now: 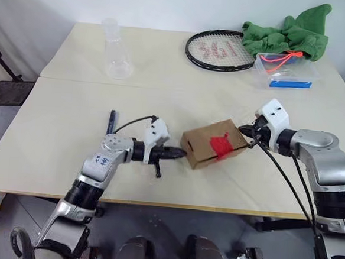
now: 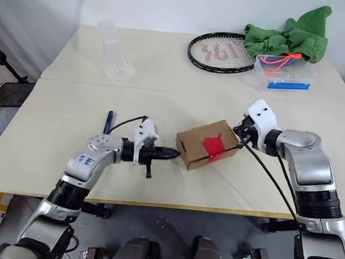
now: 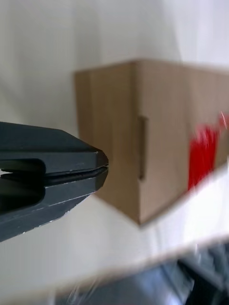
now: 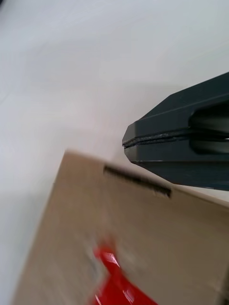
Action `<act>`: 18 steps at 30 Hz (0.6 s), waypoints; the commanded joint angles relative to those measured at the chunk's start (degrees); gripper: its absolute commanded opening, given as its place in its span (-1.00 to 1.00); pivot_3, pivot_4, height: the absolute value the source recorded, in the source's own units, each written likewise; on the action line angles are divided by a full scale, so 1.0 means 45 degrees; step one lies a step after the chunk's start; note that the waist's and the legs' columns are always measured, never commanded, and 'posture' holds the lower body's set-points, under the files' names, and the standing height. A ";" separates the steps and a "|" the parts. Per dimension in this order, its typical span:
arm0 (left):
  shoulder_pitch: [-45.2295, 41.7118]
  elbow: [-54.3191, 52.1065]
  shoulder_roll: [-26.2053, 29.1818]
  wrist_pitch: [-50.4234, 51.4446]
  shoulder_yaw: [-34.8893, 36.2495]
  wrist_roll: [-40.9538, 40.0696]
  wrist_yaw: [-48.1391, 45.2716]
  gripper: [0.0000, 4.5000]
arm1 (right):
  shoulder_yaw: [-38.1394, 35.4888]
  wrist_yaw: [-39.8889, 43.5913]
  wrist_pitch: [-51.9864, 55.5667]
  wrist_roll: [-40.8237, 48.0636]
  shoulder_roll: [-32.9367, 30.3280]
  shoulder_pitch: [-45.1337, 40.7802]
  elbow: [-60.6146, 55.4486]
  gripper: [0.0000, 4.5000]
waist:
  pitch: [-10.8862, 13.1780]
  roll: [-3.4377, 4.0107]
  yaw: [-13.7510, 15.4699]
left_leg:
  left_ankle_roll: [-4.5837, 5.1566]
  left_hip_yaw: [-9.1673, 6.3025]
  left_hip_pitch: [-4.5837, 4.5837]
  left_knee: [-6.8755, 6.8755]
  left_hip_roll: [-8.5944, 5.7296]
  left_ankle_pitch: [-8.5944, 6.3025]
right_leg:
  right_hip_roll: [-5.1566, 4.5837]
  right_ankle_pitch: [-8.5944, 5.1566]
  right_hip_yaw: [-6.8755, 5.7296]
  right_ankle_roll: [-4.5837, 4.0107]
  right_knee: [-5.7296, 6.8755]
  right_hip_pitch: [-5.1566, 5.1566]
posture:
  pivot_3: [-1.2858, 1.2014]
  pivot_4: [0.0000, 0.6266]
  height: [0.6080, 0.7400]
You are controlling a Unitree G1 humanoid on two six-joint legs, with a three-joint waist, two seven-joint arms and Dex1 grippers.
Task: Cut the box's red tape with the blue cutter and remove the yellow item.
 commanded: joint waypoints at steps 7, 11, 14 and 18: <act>-0.0128 -0.1532 0.0321 0.1127 -0.0091 -0.0732 -0.0019 -0.99 | 0.0101 -0.1125 -0.3063 -0.0807 0.0936 -0.2450 0.2822 -1.00 | 0.0003 0.0002 -0.0016 | -0.0011 0.0005 0.0015 -0.0013 0.0008 0.0007 | 0.0006 -0.0001 0.0001 -0.0001 0.0008 -0.0001 | 0.03 -0.52 1.00; 0.0639 -0.2306 0.2044 0.1490 0.1236 -0.1140 -0.0047 -0.99 | -0.1161 -0.1808 -0.2866 -0.0625 -0.0010 -0.2662 0.2471 -1.00 | 0.0082 0.0091 0.0011 | -0.0011 0.0003 0.0000 -0.0016 0.0010 0.0007 | 0.0001 -0.0001 0.0006 -0.0002 0.0010 -0.0021 | 0.03 -0.52 1.00; 0.0387 -0.1224 0.1742 0.0151 0.2111 -0.0724 0.1129 -0.99 | -0.1551 -0.0973 -0.1392 -0.0429 -0.1597 -0.1161 0.0340 -1.00 | 0.0086 0.0098 0.0252 | -0.0010 -0.0032 -0.0010 -0.0013 0.0004 0.0007 | 0.0000 -0.0002 -0.0005 -0.0003 0.0008 -0.0011 | 0.03 -0.52 1.00; -0.0550 0.0691 0.0401 -0.1742 0.2372 0.0061 0.2855 -0.99 | -0.1608 -0.0246 0.0930 -0.0293 -0.3423 0.1130 -0.2478 -1.00 | 0.0095 0.0063 0.0452 | -0.0001 -0.0084 -0.0026 0.0006 -0.0025 0.0003 | -0.0004 0.0001 0.0003 0.0001 -0.0024 0.0029 | 0.03 -0.52 1.00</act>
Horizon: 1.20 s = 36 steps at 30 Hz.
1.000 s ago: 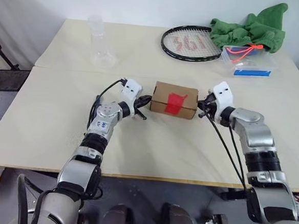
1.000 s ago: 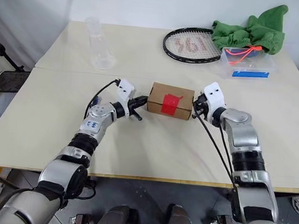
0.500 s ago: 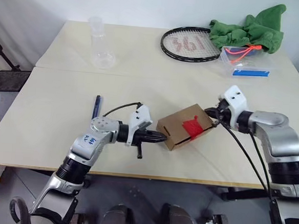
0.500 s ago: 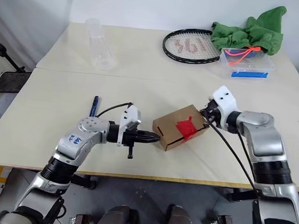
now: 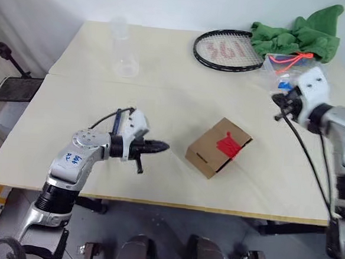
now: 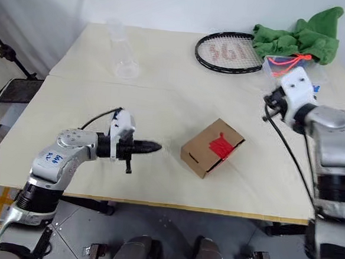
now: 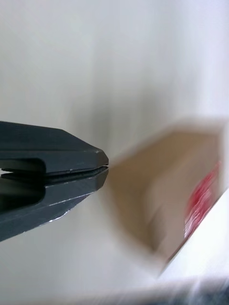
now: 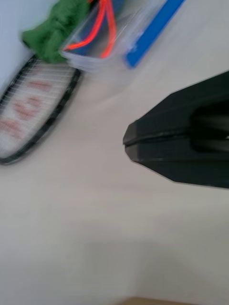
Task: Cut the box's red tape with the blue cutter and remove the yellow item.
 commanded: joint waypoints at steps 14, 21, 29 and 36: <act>-0.1765 0.3614 -0.1905 -0.2811 -0.2324 0.0975 -0.1386 -0.99 | 0.1109 0.0282 0.4773 0.1838 0.0342 0.1526 -0.4917 -1.00 | 0.0014 -0.0020 -0.0169 | -0.0013 0.0059 0.0016 -0.0003 0.0026 0.0009 | 0.0019 0.0004 0.0006 0.0007 0.0004 -0.0022 | 0.03 -0.52 1.00; -0.1642 0.2251 -0.1580 -0.1746 -0.2843 0.0397 -0.2933 -0.99 | 0.1736 0.0293 0.3587 0.1837 0.1258 0.0339 -0.3174 -1.00 | 0.0016 -0.0024 -0.0066 | -0.0008 0.0010 -0.0015 0.0003 -0.0001 0.0011 | 0.0011 0.0004 -0.0012 0.0007 0.0000 -0.0020 | 0.03 -0.52 1.00; -0.1215 0.0734 -0.2162 -0.0668 -0.3355 0.0081 -0.2746 -0.99 | 0.2276 0.0994 0.1561 0.1728 0.1744 -0.0354 -0.1667 -1.00 | 0.0016 -0.0024 -0.0134 | -0.0007 0.0011 -0.0017 0.0004 0.0005 0.0011 | 0.0016 0.0004 -0.0016 0.0007 -0.0002 -0.0020 | 0.03 -0.52 1.00; -0.0868 0.0354 -0.2571 -0.0462 -0.3681 0.0076 -0.2301 -0.99 | 0.2674 0.1555 0.1034 0.1785 0.2202 -0.0643 -0.1083 -1.00 | 0.0016 -0.0024 -0.0111 | -0.0007 0.0010 -0.0017 0.0004 0.0006 0.0011 | 0.0015 0.0004 -0.0015 0.0007 -0.0002 -0.0020 | 0.03 -0.52 1.00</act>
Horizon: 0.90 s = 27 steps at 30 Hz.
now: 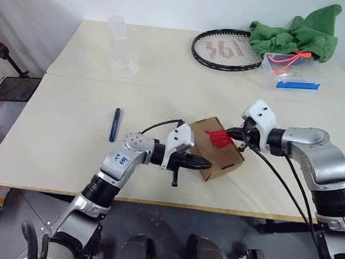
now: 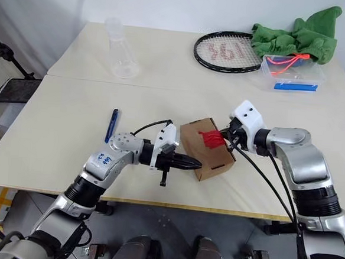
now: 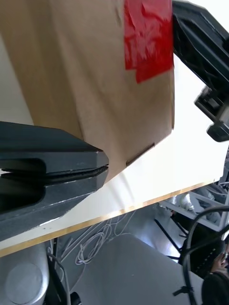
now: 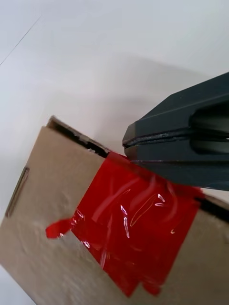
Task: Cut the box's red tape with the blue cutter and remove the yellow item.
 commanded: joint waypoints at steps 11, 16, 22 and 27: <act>0.0166 -0.2049 -0.0127 0.0395 0.1305 -0.0937 0.1490 -0.99 | -0.1478 0.0265 -0.0274 0.0111 -0.0958 -0.0279 -0.0451 -1.00 | 0.0004 0.0002 0.0001 | 0.0001 0.0000 -0.0001 0.0005 0.0002 0.0000 | -0.0001 0.0000 0.0001 0.0000 0.0001 0.0000 | 0.03 -0.52 1.00; 0.0176 -0.2756 0.0417 0.1476 0.3416 -0.1668 0.3044 -0.99 | -0.3480 0.0170 0.0798 0.1079 -0.1822 0.1064 -0.1700 -1.00 | 0.0003 0.0002 0.0026 | 0.0002 -0.0040 -0.0032 0.0016 0.0006 0.0001 | -0.0004 0.0000 -0.0017 0.0000 0.0003 -0.0008 | 0.03 -0.52 1.00; 0.0490 -0.2093 0.1541 0.1803 0.5187 -0.0066 0.6381 -0.72 | -0.6170 0.1563 0.1472 0.3536 -0.2009 0.3820 -0.2961 -0.72 | 0.0004 -0.0001 0.0059 | 0.0004 -0.0033 -0.0030 0.0017 -0.0006 0.0002 | -0.0007 0.0001 -0.0012 0.0001 0.0002 -0.0004 | 0.03 -0.52 1.00; 0.1959 -0.3252 0.2502 0.2176 0.6380 -0.0618 0.6499 -0.06 | -0.6867 0.2814 -0.0010 0.4371 -0.2005 0.5017 -0.2743 0.01 | 0.0005 -0.0002 -0.0014 | 0.0004 -0.0012 -0.0006 -0.0002 0.0001 0.0002 | -0.0002 0.0001 0.0001 0.0001 0.0002 -0.0003 | 0.03 -0.52 1.00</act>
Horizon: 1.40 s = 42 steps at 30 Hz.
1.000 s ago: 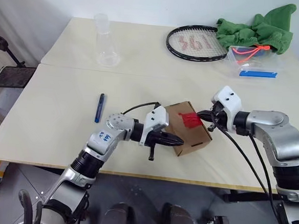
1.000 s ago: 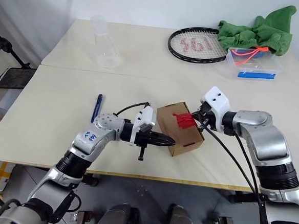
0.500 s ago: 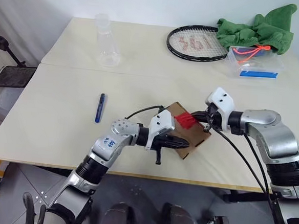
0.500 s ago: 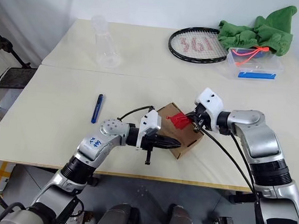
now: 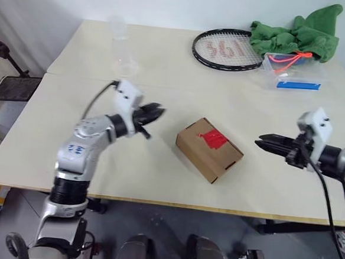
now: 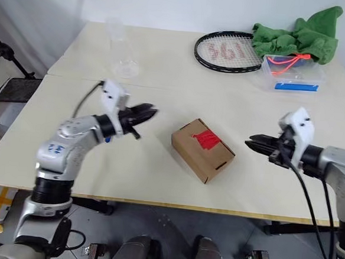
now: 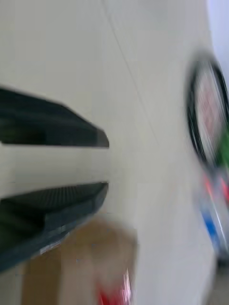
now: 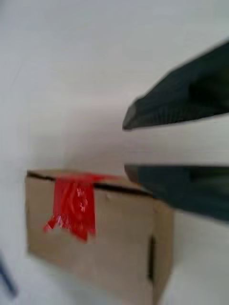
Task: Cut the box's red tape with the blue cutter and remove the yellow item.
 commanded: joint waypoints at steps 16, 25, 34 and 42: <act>0.7667 -0.6751 0.1352 0.2449 0.6976 -0.4589 0.0310 0.98 | 0.0510 0.2456 -0.3491 0.0678 -0.0030 -0.0504 0.2240 1.00 | 0.0005 -0.0007 0.0066 | -0.0004 -0.0002 0.0061 0.0001 0.0009 -0.0003 | -0.0013 -0.0002 0.0041 -0.0003 0.0000 0.0052 | 0.03 -0.52 1.00; 0.7691 -0.6795 0.0755 0.2258 0.4966 -0.3716 0.2407 0.98 | 0.1655 0.2962 -0.3435 0.0468 -0.0255 -0.2110 0.3131 1.00 | 0.0004 -0.0006 0.0061 | -0.0009 0.0010 0.0087 0.0002 0.0009 -0.0006 | -0.0012 -0.0005 0.0143 -0.0010 0.0001 0.0066 | 0.03 -0.52 1.00; 0.3560 -0.3478 0.0503 0.4826 0.2014 -0.1908 0.4924 0.98 | 0.2070 0.2726 -0.3324 0.0446 -0.0192 -0.2541 0.3051 1.00 | 0.0005 -0.0017 0.0010 | -0.0010 0.0069 0.0093 -0.0030 0.0002 -0.0011 | -0.0002 -0.0005 0.0090 -0.0010 0.0034 0.0017 | 0.03 -0.52 1.00; 0.1933 -0.1840 0.0031 0.6449 0.1719 -0.1824 0.5255 0.98 | 0.1735 0.2163 -0.3010 0.0766 -0.0170 -0.2058 0.2400 1.00 | 0.0007 -0.0020 0.0065 | -0.0010 0.0071 0.0097 -0.0011 0.0008 -0.0010 | -0.0004 -0.0005 0.0079 -0.0010 0.0040 0.0028 | 0.03 -0.52 1.00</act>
